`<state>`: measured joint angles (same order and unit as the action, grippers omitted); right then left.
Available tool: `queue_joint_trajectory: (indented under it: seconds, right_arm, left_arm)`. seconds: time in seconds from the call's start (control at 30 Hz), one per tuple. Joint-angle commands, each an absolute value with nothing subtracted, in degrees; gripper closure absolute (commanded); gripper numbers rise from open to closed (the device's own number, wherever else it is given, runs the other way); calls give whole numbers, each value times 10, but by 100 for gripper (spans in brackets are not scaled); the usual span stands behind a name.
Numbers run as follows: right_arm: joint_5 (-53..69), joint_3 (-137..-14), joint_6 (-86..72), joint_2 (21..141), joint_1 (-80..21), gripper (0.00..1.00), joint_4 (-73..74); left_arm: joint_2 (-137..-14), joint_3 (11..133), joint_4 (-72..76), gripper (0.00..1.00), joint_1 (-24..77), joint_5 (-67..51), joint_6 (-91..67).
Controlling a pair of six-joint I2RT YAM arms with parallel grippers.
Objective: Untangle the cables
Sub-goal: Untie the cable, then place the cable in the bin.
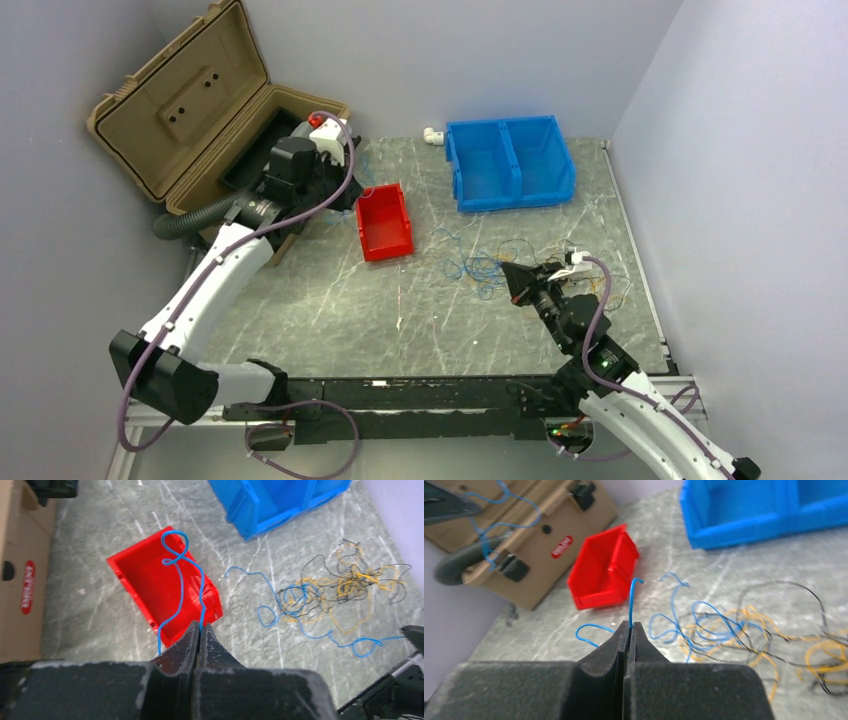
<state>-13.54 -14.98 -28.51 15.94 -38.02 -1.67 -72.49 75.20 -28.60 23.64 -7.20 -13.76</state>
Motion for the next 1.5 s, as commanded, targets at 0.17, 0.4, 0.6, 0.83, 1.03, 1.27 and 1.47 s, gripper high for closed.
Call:
queue_joint_trajectory:
  seconds: [0.17, 0.4, 0.6, 0.83, 1.03, 1.27, 1.47]
  right_arm:
    - [-212, -156, -319, 200, -382, 100, 62]
    - [-195, -141, -324, 205, -382, 100, 25]
    - [-201, -142, -321, 202, -382, 100, 31]
    - [-209, -151, -312, 212, -382, 100, 32]
    - [-205, -144, -324, 210, -382, 100, 22]
    - [-205, -141, -327, 200, -382, 100, 30]
    - [-209, -143, -327, 184, -382, 100, 42]
  left_arm:
    - [-794, 772, -207, 100, 237, -124, -174]
    - [-882, 792, -215, 100, 237, -70, -192]
    - [-959, 814, -241, 99, 237, -23, -202]
    - [-1036, 840, -249, 100, 237, -10, -206]
    - [-1101, 906, -259, 100, 237, -38, -225]
    - [-1131, 936, -249, 100, 237, -44, -260]
    - [-1119, 894, -212, 99, 241, -35, -303]
